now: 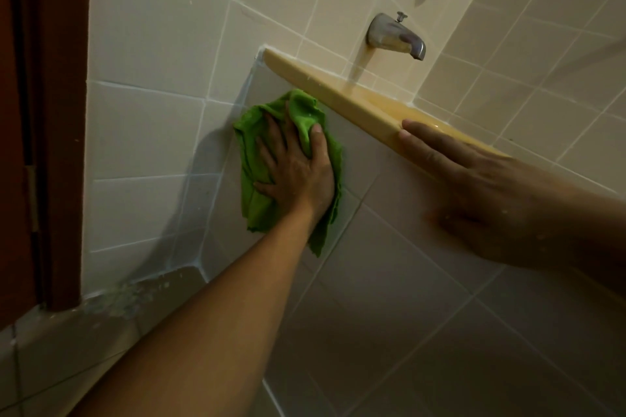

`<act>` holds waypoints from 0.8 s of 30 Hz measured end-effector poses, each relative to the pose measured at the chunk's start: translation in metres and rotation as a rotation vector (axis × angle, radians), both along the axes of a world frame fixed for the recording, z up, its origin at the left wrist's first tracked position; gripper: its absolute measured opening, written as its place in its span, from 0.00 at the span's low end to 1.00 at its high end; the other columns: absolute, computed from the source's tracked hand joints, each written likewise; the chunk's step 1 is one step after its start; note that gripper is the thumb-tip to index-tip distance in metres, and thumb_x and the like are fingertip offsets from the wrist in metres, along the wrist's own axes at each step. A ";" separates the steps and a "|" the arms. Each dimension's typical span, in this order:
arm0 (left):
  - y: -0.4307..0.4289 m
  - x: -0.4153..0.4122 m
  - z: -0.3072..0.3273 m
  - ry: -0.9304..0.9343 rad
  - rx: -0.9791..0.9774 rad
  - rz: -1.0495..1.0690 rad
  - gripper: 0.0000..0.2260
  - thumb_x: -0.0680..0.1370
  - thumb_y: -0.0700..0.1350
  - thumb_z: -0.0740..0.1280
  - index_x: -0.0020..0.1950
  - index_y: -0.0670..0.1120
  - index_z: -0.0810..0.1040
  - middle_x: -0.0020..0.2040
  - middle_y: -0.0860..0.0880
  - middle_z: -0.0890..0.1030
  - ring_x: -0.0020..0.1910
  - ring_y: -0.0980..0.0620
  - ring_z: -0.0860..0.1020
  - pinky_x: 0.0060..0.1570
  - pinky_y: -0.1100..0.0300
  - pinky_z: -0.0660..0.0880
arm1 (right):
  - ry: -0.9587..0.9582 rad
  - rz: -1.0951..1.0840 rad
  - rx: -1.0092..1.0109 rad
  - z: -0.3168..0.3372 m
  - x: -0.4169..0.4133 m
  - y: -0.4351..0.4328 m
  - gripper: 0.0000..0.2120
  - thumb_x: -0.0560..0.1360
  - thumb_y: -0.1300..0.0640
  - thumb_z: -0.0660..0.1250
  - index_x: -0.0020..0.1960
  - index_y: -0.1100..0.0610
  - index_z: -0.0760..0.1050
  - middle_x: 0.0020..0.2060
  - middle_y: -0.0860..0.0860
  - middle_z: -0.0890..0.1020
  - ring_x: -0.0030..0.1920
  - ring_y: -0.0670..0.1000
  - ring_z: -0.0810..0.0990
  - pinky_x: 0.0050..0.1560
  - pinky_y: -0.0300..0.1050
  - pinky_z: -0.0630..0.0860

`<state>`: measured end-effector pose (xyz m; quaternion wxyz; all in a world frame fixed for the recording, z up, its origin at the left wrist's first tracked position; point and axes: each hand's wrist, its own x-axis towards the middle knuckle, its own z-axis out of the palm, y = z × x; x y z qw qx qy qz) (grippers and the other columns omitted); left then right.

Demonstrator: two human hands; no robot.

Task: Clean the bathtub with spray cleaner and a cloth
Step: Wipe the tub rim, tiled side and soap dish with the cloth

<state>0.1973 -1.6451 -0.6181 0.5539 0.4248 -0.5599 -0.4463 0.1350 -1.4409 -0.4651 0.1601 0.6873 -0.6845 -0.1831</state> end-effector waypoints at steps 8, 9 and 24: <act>0.008 0.007 -0.072 0.037 0.202 0.009 0.30 0.85 0.62 0.51 0.85 0.54 0.46 0.85 0.56 0.47 0.83 0.51 0.45 0.77 0.34 0.45 | 0.085 0.026 0.000 0.000 0.007 -0.027 0.46 0.71 0.35 0.52 0.80 0.42 0.28 0.78 0.40 0.28 0.75 0.40 0.38 0.66 0.30 0.32; 0.011 0.007 -0.088 0.037 0.207 0.018 0.32 0.84 0.64 0.51 0.85 0.53 0.46 0.85 0.55 0.47 0.83 0.51 0.46 0.78 0.36 0.45 | 0.102 0.040 0.001 -0.001 0.007 -0.029 0.46 0.71 0.33 0.49 0.80 0.43 0.29 0.79 0.41 0.29 0.76 0.41 0.38 0.69 0.33 0.33; 0.072 -0.002 -0.263 0.031 0.496 0.082 0.46 0.72 0.72 0.44 0.84 0.45 0.52 0.84 0.42 0.56 0.82 0.41 0.54 0.77 0.42 0.52 | 0.353 0.122 -0.012 -0.005 0.008 -0.065 0.44 0.76 0.31 0.50 0.84 0.54 0.44 0.83 0.53 0.39 0.82 0.57 0.52 0.76 0.53 0.49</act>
